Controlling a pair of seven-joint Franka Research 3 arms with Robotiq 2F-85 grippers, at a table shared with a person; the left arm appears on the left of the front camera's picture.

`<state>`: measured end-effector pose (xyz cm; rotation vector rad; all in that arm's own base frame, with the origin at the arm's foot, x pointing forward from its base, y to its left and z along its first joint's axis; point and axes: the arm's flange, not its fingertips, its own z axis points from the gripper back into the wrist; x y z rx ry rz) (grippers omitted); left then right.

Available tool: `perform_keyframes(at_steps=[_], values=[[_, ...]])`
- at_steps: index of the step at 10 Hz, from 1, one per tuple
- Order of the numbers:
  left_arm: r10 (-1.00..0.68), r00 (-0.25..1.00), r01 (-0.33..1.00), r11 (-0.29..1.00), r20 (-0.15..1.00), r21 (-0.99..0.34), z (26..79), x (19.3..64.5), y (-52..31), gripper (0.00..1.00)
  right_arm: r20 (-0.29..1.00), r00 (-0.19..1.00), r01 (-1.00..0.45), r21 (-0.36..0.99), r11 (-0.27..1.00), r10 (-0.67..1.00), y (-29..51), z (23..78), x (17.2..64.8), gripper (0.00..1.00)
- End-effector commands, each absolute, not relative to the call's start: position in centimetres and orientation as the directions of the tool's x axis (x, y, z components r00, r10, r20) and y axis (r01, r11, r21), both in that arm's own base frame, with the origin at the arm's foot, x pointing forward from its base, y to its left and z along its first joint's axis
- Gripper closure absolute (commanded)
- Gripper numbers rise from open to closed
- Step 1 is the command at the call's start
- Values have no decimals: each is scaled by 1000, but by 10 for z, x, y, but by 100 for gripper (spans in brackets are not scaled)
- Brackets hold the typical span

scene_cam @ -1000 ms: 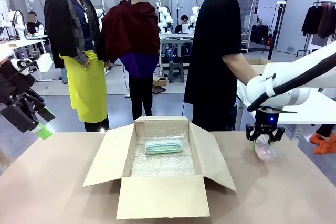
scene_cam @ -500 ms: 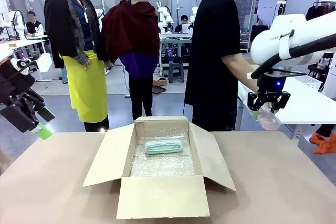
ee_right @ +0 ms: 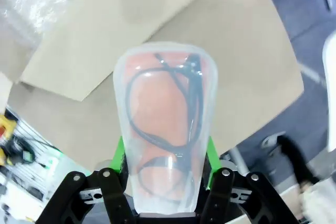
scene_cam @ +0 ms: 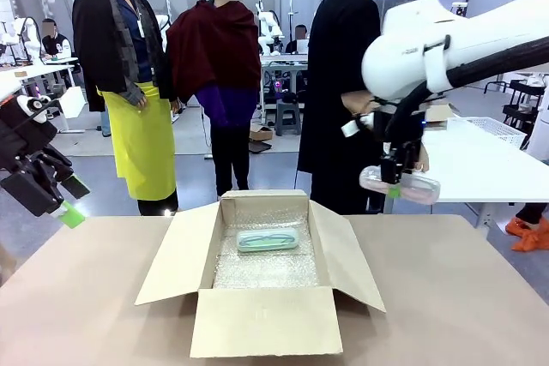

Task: Pack the glasses set securely to prepare it for shipping.
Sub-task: Put the Glasses case from the right side of the table into the Package Box.

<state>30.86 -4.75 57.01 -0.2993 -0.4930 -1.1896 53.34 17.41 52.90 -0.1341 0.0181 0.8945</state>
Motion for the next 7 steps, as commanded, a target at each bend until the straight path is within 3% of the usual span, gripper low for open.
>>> perform_keyframes(at_steps=[1,5,7], values=[[-811,266,943,332,521,34,571,308,-45,0,-114,172,-974,-167,152,978,195,521,521,56],[-811,266,943,332,521,34,571,308,-45,0,-141,-68,-977,-192,-95,988,327,502,496,56],[-811,266,943,332,521,34,571,308,-45,0,-107,-80,-973,-207,-101,991,377,487,492,56]])
